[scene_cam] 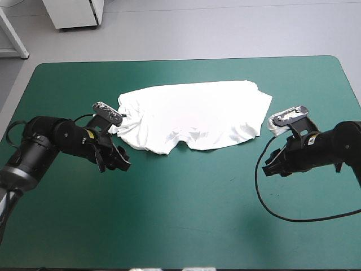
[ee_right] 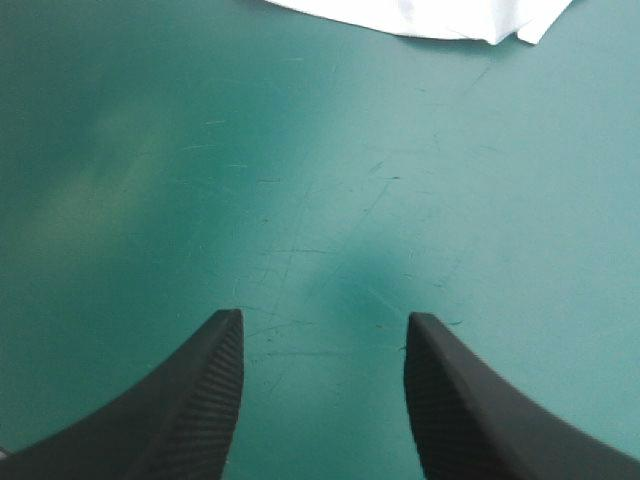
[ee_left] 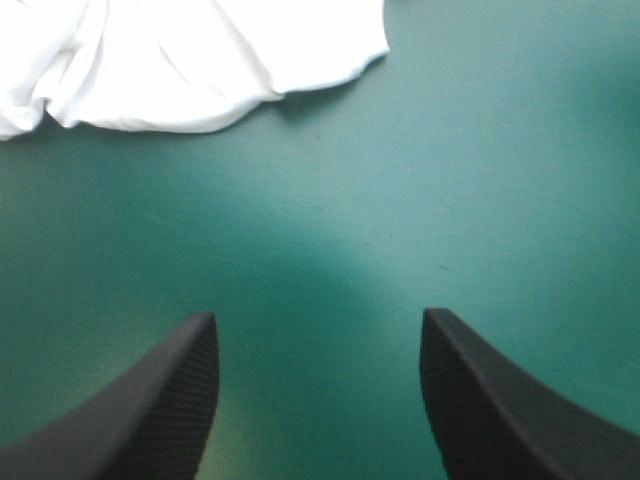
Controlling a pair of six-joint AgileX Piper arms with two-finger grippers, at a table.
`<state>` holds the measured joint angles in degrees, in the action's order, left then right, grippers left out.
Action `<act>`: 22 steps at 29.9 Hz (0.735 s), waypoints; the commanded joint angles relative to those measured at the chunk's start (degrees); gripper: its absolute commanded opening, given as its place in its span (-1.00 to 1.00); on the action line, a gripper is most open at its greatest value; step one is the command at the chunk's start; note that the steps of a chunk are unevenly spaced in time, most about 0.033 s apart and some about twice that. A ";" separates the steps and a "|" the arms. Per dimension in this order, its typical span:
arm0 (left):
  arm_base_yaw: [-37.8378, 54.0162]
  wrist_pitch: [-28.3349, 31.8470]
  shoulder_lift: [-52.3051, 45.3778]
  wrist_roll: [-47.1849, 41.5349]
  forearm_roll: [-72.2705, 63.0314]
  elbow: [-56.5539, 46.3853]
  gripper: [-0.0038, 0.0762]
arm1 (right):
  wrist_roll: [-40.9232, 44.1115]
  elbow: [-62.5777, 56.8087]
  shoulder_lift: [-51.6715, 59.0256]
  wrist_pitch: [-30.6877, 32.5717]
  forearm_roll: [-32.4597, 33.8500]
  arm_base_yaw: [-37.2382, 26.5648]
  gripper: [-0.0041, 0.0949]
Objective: Fold the cloth
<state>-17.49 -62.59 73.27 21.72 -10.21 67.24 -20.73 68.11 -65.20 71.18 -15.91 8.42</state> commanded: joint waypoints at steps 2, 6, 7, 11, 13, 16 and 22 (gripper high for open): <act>-0.37 5.42 4.99 0.46 -1.42 3.43 0.21 | 0.17 1.83 -0.08 -4.54 -0.38 -0.32 0.09; -0.37 6.65 12.47 3.25 -2.22 7.04 0.21 | 0.17 1.80 -1.26 -6.69 -0.17 -0.32 0.09; -0.37 6.65 14.00 3.42 -2.08 8.20 0.21 | 0.17 1.80 -1.43 -6.69 -0.01 -0.32 0.09; -0.37 6.78 21.01 5.04 -1.13 12.45 0.21 | -0.04 1.80 -2.02 -6.32 2.36 -0.32 0.09; -0.27 6.14 23.93 5.04 0.53 14.44 0.21 | -0.04 1.96 -2.02 -6.20 3.13 -0.32 0.08; -0.27 5.71 27.09 5.04 2.97 16.20 0.21 | -0.04 2.82 -2.02 -6.20 3.13 -0.32 0.08; -0.27 5.07 30.98 5.16 4.17 16.76 0.21 | -0.04 5.26 -2.28 -6.55 3.13 -0.32 0.08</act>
<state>-17.49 -57.70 105.81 26.83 -5.73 82.05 -20.54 70.62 -68.39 66.72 -12.35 8.42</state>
